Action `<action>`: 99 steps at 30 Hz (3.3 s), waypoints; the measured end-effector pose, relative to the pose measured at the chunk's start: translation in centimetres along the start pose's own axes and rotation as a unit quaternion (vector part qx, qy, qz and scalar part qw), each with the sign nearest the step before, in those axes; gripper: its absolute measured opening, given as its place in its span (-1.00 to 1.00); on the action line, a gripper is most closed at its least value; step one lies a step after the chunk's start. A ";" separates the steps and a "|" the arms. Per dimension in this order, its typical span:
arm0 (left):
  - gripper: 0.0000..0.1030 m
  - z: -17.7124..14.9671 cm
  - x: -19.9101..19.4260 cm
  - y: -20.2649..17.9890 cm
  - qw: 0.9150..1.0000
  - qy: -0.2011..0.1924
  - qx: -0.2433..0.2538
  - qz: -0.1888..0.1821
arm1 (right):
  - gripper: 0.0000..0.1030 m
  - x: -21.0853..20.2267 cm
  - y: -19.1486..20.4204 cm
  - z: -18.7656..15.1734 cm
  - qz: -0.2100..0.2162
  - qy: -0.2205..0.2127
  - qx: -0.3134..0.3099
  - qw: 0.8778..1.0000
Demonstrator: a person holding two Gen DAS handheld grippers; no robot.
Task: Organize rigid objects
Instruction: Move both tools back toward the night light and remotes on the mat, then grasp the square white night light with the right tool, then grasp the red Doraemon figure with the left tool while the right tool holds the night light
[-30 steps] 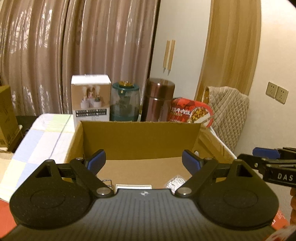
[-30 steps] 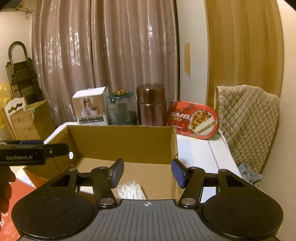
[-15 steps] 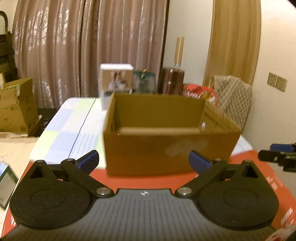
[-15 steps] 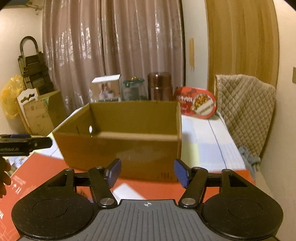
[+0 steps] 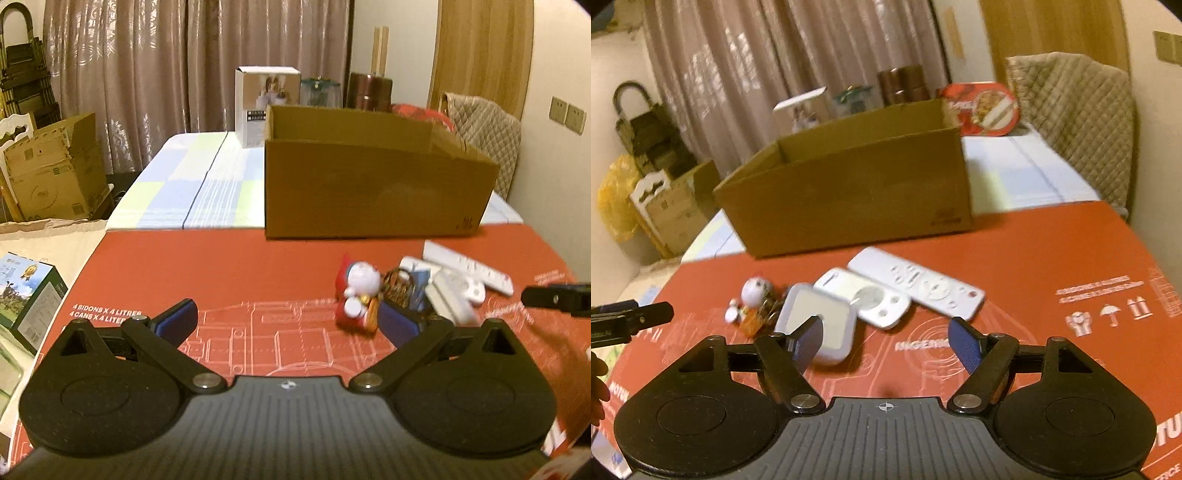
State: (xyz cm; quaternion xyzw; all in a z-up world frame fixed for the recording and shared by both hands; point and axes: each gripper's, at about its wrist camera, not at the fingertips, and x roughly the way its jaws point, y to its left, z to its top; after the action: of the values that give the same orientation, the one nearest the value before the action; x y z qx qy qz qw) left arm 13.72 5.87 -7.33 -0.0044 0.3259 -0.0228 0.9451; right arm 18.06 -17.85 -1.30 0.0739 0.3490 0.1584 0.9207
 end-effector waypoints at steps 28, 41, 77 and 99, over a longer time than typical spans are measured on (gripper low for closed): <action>0.97 0.1 5.2 -0.6 0.999 0.032 -0.001 -0.019 | 0.40 6.3 1.9 -0.2 0.078 0.036 0.041 0.995; 0.97 0.3 5.9 -0.6 0.999 0.042 -0.009 -0.032 | 0.39 8.2 0.7 0.3 0.083 0.064 0.109 0.989; 0.61 -0.2 9.1 -6.8 0.980 0.028 0.189 -0.054 | 0.27 5.7 2.8 0.5 -0.026 0.013 -0.067 0.997; -0.22 0.1 9.6 -4.5 0.988 0.081 0.114 -0.059 | 0.27 5.9 2.6 0.5 -0.025 0.015 -0.063 0.998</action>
State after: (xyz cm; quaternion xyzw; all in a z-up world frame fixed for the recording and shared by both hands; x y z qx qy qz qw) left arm 21.09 0.91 -13.05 0.0861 0.3963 -0.1160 0.9067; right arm 21.94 -13.41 -3.94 0.0051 0.3538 0.1583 0.9218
